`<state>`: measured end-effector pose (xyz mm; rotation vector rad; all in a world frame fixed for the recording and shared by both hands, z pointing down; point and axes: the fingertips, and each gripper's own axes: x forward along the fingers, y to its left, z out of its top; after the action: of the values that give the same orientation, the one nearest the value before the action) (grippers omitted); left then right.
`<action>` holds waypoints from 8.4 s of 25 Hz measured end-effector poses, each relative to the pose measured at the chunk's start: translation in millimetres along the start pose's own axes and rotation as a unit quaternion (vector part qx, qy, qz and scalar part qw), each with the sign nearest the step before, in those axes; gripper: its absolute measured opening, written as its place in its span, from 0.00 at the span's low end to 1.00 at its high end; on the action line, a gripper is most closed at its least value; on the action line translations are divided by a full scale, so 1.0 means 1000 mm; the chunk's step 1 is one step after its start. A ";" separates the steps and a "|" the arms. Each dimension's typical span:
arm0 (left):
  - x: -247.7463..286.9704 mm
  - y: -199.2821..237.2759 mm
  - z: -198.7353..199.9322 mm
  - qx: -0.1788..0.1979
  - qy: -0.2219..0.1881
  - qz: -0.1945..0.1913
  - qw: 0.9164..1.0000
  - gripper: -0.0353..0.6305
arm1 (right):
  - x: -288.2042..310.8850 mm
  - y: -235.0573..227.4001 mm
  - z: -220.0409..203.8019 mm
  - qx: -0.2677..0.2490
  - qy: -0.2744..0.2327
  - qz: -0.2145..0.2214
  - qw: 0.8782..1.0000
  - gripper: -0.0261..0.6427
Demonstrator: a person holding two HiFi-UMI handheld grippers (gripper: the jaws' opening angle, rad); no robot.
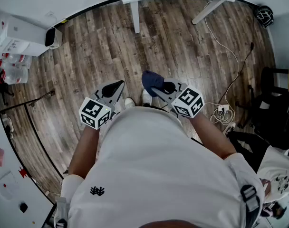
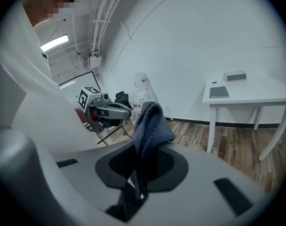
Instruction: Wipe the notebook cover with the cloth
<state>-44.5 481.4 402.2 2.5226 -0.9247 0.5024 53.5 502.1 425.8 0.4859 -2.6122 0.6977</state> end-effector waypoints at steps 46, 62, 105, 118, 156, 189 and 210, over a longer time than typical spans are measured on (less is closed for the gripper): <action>0.167 0.290 0.113 0.074 0.026 -0.098 0.992 0.06 | 0.093 -0.282 0.151 0.125 0.002 -0.167 0.978 0.11; 0.312 0.367 0.148 0.084 0.077 -0.043 0.993 0.06 | 0.158 -0.445 0.211 0.114 0.066 -0.052 0.990 0.11; 0.383 0.385 0.102 0.069 0.152 -0.190 0.968 0.06 | 0.152 -0.588 0.178 0.178 0.229 -0.116 0.950 0.11; 0.388 0.385 0.103 0.059 0.151 -0.198 0.967 0.06 | 0.237 -0.542 0.247 0.141 0.212 -0.022 0.967 0.11; 0.389 0.384 0.099 0.058 0.157 -0.204 0.965 0.06 | 0.191 -0.611 0.241 0.148 0.241 -0.084 0.955 0.11; 0.389 0.385 0.096 0.064 0.165 -0.208 0.962 0.06 | 0.200 -0.662 0.240 0.177 0.254 -0.100 0.946 0.11; 0.391 0.379 0.100 0.064 0.161 -0.212 0.962 0.06 | 0.305 -0.583 0.293 0.196 0.222 0.038 0.954 0.11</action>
<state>0.4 -37.2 590.5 2.5425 -0.2286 0.8183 -45.8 -198.4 560.8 0.2928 -2.0815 1.2079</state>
